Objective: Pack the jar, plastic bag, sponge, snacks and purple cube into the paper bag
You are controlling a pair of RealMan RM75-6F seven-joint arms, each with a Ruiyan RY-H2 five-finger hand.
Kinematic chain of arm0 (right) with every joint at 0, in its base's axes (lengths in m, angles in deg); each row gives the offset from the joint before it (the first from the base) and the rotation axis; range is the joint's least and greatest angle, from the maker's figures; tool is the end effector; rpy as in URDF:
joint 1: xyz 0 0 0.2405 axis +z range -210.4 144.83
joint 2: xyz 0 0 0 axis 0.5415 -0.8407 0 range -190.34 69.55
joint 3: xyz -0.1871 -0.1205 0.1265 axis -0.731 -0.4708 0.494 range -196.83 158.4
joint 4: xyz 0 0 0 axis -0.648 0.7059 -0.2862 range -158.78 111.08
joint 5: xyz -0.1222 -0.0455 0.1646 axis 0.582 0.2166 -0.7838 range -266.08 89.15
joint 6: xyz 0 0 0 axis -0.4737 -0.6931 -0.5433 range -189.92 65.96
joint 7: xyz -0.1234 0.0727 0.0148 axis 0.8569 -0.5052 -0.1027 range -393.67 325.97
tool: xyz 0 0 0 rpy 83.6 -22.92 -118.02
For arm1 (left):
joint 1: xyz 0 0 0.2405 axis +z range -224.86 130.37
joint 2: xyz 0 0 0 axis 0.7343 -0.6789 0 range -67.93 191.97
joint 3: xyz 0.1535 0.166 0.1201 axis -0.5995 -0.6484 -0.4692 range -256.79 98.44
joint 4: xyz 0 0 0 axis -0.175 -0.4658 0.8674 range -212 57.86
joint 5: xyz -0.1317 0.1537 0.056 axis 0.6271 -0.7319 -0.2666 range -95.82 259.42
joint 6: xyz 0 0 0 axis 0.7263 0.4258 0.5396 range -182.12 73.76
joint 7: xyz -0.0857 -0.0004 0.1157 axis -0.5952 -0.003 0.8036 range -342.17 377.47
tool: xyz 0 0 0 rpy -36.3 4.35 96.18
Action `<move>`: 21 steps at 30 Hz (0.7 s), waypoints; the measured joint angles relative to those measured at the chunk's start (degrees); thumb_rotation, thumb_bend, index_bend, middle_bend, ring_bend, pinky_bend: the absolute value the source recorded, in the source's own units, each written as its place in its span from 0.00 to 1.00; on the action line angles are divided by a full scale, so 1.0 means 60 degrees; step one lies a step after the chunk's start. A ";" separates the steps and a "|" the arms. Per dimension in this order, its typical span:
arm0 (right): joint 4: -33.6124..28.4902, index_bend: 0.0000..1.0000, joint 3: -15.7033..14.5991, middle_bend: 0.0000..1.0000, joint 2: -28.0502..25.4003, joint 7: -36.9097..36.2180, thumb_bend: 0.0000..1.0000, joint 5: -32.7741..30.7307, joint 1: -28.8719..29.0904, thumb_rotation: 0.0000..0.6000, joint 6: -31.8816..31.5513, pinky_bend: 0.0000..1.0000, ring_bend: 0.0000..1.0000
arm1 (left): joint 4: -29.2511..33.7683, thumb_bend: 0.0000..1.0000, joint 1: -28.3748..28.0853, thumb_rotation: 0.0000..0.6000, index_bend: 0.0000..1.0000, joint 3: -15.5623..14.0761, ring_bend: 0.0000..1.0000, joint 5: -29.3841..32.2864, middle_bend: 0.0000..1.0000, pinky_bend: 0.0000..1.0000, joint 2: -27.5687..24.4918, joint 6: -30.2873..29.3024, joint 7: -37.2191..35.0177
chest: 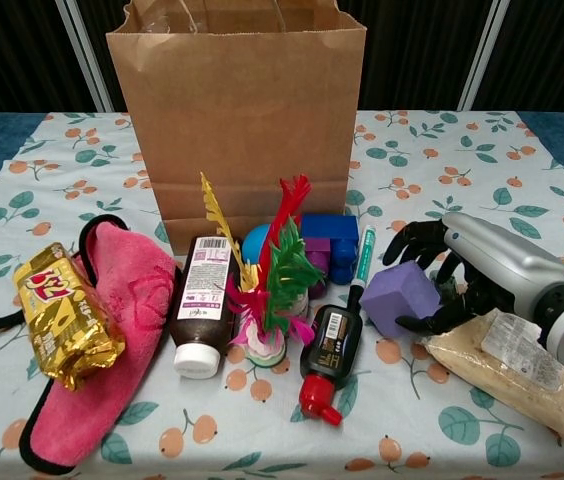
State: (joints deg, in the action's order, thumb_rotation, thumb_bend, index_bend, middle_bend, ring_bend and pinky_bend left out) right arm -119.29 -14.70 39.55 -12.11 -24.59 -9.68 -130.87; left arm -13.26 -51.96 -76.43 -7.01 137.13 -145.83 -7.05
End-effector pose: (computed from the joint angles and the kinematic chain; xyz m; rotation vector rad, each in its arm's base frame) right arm -0.1667 -0.2247 -0.0616 1.5935 -1.3894 0.9794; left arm -0.3693 0.1835 0.1600 -1.3206 -0.8903 -1.1017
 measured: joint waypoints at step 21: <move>-0.2309 0.48 0.0798 0.46 -0.1756 0.0059 0.24 0.1628 -0.0066 1.00 -0.1184 0.49 0.39 | 0.0390 0.10 -0.0085 1.00 0.10 0.0011 0.06 -0.0121 0.16 0.20 -0.0124 -0.0018 0.0215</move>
State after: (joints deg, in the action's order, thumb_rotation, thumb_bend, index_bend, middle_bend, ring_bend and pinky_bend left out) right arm -133.15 -9.91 29.02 -11.76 -14.82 -10.08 -137.98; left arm -10.92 -52.47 -76.37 -7.74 136.39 -145.94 -5.76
